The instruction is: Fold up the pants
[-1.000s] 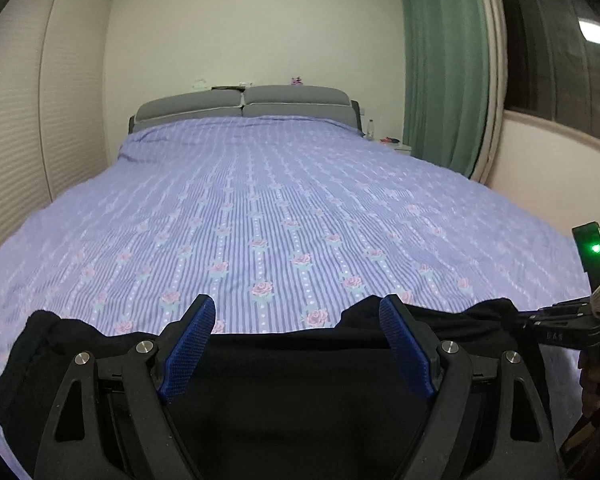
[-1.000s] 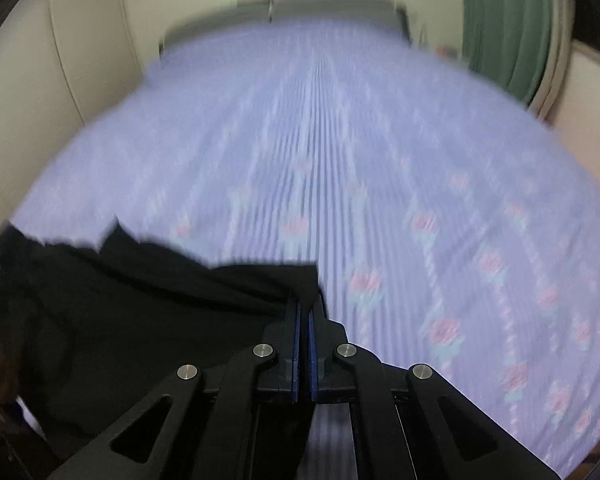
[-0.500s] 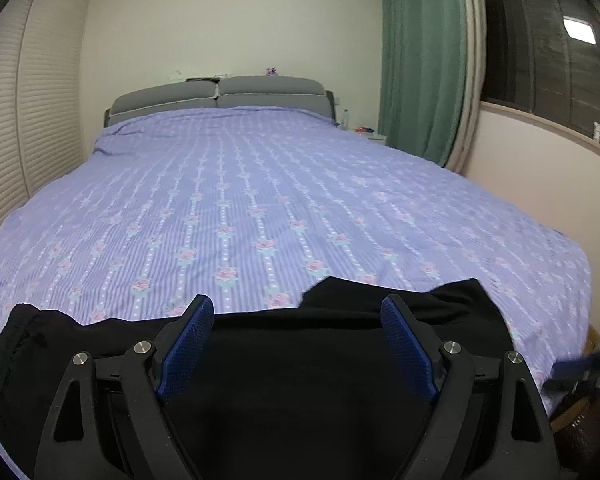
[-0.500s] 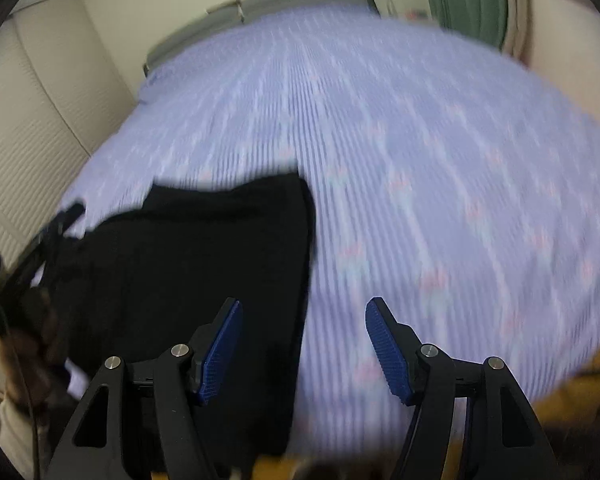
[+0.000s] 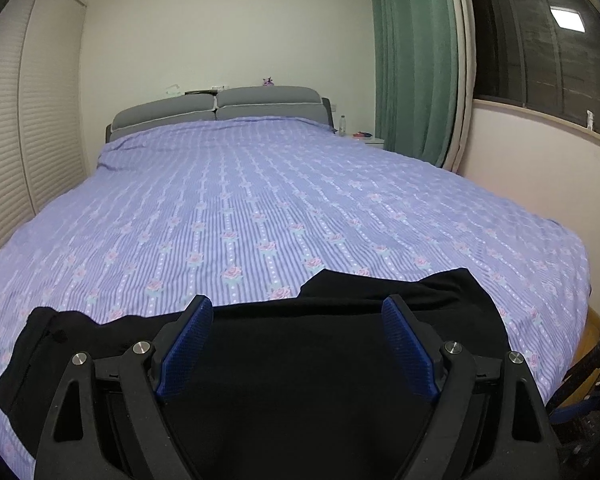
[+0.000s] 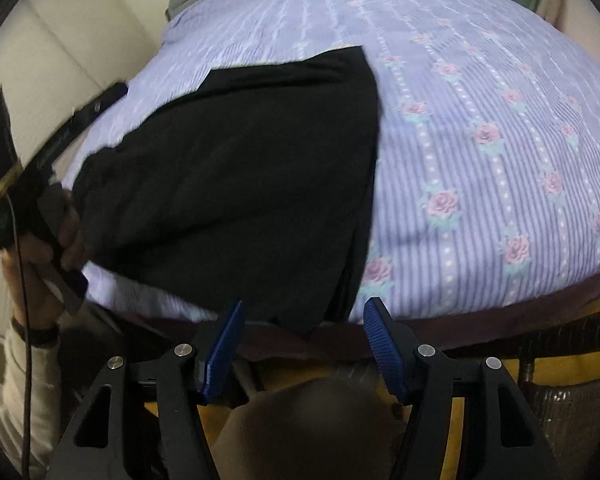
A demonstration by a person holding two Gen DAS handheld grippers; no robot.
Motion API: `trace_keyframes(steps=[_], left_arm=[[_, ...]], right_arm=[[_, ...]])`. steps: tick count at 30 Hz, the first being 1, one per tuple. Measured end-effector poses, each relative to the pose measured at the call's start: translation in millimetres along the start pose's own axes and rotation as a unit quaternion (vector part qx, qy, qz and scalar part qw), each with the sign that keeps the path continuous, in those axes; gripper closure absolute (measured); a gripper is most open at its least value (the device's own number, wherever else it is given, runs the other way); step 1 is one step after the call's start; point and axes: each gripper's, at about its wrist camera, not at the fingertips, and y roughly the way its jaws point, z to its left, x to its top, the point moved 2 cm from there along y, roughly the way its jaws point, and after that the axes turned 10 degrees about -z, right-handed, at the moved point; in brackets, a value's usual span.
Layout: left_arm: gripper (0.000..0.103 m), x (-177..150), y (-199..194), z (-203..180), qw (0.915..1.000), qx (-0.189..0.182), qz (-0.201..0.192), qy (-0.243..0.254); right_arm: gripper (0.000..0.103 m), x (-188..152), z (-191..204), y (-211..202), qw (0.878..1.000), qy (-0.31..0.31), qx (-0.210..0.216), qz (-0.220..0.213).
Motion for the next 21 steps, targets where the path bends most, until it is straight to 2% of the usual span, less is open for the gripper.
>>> trace_keyframes(steps=[6,8,10,12,14,18,21], left_arm=[[0.016,0.3,-4.5,5.6,1.0000,0.003,0.000,-0.006],[0.016,0.9,-5.0,8.8,0.9999,0.003,0.000,-0.012],[0.016,1.5,-4.6,12.9,0.9997,0.000,0.002,-0.023],[0.016,1.6,-4.0,16.5,0.9995,-0.001,0.003,-0.032],[0.016,1.8,-3.7,19.4,0.9993,-0.001,0.004,-0.038],[0.016,2.9,-4.8,20.6,0.9990,-0.004,0.001,-0.044],[0.016,3.4,-4.8,18.1,0.9992,-0.005,0.001,-0.039]], right_arm=[[0.040,-12.2,28.9,22.1,0.994,-0.090,-0.050,0.040],[0.045,-13.4,33.6,31.4,0.991,-0.107,-0.066,0.049],[0.087,-13.0,34.4,37.2,0.988,-0.117,-0.082,0.057],[0.090,-10.2,34.4,33.4,0.989,-0.118,-0.085,0.042],[0.097,-6.7,36.7,24.3,0.987,-0.130,-0.095,0.026],[0.098,10.1,39.5,-7.2,0.983,-0.144,-0.114,-0.021],[0.098,15.1,36.0,-8.8,0.980,-0.149,-0.128,-0.014]])
